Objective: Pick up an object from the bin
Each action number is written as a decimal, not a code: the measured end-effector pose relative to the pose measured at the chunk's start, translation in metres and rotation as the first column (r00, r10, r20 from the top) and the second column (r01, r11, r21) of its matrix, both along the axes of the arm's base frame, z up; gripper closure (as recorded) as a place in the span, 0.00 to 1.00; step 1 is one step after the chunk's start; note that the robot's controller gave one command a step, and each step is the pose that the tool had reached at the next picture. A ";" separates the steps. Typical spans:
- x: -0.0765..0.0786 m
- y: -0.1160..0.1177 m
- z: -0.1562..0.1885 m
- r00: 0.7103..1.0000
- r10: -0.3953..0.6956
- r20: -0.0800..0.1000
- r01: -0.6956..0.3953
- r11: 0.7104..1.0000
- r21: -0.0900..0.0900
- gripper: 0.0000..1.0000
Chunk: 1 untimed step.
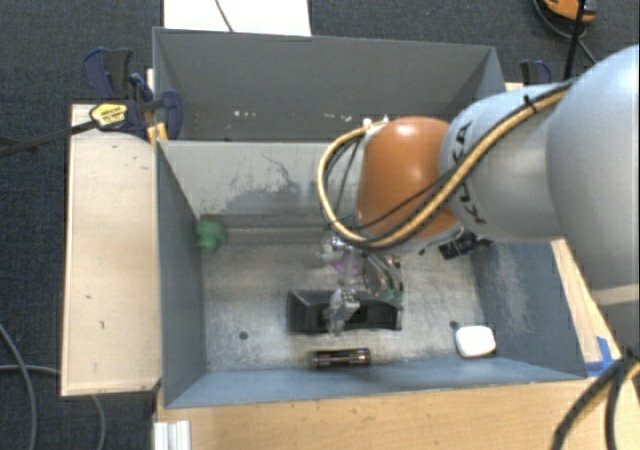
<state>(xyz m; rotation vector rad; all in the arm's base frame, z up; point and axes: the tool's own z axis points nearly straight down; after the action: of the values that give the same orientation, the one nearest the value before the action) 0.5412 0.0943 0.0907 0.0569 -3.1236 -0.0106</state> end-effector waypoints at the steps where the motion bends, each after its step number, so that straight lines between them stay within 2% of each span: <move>1: -0.006 -0.002 0.006 0.995 -0.100 0.010 0.100 0.995 -0.001 0.00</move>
Offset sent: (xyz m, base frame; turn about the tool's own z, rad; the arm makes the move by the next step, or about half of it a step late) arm -0.0065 -0.0002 -0.0207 0.0966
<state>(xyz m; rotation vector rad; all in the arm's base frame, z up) 0.5351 0.0920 0.0964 -0.1003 -3.1333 -0.0090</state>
